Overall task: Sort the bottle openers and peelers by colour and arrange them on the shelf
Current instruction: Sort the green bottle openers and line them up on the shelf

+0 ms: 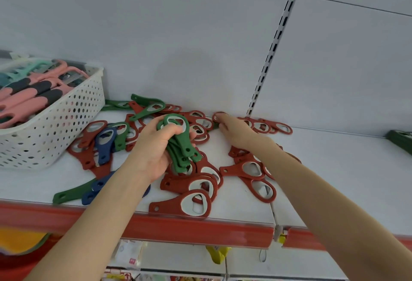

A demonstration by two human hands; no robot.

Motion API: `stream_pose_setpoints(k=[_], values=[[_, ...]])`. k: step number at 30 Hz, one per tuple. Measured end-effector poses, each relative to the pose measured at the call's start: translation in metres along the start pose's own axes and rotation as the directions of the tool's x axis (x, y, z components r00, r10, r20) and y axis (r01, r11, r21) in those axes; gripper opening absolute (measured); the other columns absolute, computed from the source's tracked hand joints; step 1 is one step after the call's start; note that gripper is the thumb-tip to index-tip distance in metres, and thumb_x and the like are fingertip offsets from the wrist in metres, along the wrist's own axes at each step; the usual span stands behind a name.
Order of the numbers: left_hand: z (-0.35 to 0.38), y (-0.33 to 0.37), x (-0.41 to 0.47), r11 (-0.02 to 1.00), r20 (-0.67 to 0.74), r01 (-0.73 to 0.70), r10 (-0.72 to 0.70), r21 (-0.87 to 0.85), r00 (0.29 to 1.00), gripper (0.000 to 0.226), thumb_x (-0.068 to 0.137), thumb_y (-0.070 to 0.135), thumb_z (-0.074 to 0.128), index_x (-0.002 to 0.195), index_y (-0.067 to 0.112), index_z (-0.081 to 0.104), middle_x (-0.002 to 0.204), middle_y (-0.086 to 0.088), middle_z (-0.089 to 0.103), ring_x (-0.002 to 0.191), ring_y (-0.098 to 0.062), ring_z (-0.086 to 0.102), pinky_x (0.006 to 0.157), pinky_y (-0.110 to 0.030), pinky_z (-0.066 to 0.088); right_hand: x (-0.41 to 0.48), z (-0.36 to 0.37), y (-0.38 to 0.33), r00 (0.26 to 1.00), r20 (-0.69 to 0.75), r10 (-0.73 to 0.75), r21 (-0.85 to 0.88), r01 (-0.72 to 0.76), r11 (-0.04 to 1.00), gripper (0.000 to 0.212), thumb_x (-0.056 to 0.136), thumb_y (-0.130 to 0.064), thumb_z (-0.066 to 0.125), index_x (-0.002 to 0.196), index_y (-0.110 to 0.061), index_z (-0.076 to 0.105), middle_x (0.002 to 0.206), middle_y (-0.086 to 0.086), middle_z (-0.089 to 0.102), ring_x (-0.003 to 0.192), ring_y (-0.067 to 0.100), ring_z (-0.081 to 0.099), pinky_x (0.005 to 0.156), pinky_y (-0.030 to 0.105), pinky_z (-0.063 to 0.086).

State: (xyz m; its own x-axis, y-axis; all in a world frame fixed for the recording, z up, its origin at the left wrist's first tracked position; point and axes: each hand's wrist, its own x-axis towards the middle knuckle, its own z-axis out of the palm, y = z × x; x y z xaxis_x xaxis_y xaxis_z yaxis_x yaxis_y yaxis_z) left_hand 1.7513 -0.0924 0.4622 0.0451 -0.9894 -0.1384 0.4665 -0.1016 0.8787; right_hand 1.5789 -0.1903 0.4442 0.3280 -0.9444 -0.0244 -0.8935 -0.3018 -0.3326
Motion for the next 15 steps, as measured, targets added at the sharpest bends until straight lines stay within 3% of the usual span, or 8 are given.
stream_pose_setpoints(k=[3,5,8,15], values=[[-0.001,-0.002,0.002,1.000,-0.015,0.001,-0.001,-0.012,1.000,0.024,0.088,-0.004,0.048,0.109,0.006,0.054,0.086,-0.013,0.065,0.070,-0.017,0.069,0.064,-0.034,0.058,-0.004,0.004,0.004,0.999,0.032,-0.044,-0.126,0.047,0.991,0.046,0.098,-0.004,0.030,0.143,-0.009,0.027,0.137,0.015,0.046,0.121,0.030,0.047,0.097,0.034,0.038],[-0.001,-0.003,0.002,1.000,-0.006,0.001,-0.001,0.000,1.000,0.026,0.088,-0.004,0.048,0.112,0.005,0.053,0.087,-0.014,0.065,0.070,-0.017,0.068,0.062,-0.032,0.058,-0.007,0.006,0.005,0.994,0.057,-0.089,-0.237,0.100,0.966,0.052,0.095,0.001,0.032,0.146,-0.010,0.024,0.151,0.010,0.029,0.138,0.024,0.028,0.110,0.031,0.024],[0.000,-0.004,0.001,1.000,0.004,-0.001,0.001,0.008,1.000,0.029,0.088,-0.003,0.048,0.115,0.005,0.053,0.089,-0.015,0.065,0.072,-0.017,0.068,0.061,-0.030,0.058,-0.010,0.004,0.006,0.991,0.074,-0.114,-0.290,0.131,0.948,0.054,0.094,0.003,0.031,0.146,-0.012,0.026,0.156,0.006,0.017,0.143,0.022,0.014,0.114,0.030,0.015],[-0.003,-0.006,0.002,1.000,-0.003,-0.002,0.002,0.001,1.000,0.032,0.088,-0.002,0.049,0.119,0.005,0.053,0.087,-0.012,0.067,0.074,-0.018,0.068,0.066,-0.034,0.056,-0.026,-0.009,0.012,0.992,0.059,-0.116,-0.229,0.126,0.965,0.043,0.093,-0.002,0.035,0.130,-0.014,0.054,0.147,0.006,0.035,0.135,0.026,0.030,0.107,0.034,0.028]])
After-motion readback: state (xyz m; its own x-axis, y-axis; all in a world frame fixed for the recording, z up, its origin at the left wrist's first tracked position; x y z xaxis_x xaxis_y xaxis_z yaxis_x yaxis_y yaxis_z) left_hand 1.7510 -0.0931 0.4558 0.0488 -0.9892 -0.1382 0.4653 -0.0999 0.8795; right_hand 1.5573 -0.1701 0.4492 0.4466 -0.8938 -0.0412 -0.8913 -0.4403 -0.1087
